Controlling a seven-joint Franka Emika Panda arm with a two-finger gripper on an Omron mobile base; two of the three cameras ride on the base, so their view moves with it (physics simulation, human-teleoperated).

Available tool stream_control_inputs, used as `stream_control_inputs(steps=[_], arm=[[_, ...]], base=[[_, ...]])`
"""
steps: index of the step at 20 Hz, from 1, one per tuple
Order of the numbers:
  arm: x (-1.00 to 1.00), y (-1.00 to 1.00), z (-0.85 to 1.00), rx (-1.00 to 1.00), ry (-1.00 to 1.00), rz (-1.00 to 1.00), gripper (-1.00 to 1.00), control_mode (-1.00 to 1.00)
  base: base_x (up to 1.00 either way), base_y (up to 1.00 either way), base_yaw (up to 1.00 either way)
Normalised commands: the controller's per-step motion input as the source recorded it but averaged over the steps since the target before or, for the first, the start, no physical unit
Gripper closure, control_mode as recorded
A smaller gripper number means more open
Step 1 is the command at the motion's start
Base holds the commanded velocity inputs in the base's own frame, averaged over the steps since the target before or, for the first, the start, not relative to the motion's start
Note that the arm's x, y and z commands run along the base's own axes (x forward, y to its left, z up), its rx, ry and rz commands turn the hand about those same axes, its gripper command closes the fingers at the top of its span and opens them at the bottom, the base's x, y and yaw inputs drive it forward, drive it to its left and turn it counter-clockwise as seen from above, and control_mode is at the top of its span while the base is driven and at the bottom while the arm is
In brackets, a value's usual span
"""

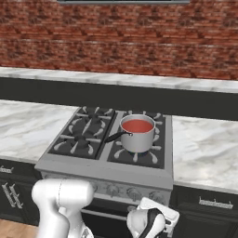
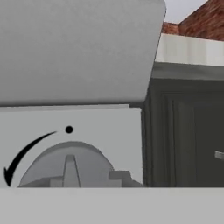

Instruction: Wait until the marinara sauce is simmered to a deep red color and then turn off the stove.

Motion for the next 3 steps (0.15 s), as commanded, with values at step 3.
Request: stream_control_inputs(steps=[3], arm=[[0.00,-0.43,-0.10,0.08,-0.01,-0.13,1.00,-1.00]], base=[[0.00,0.00,0.00]])
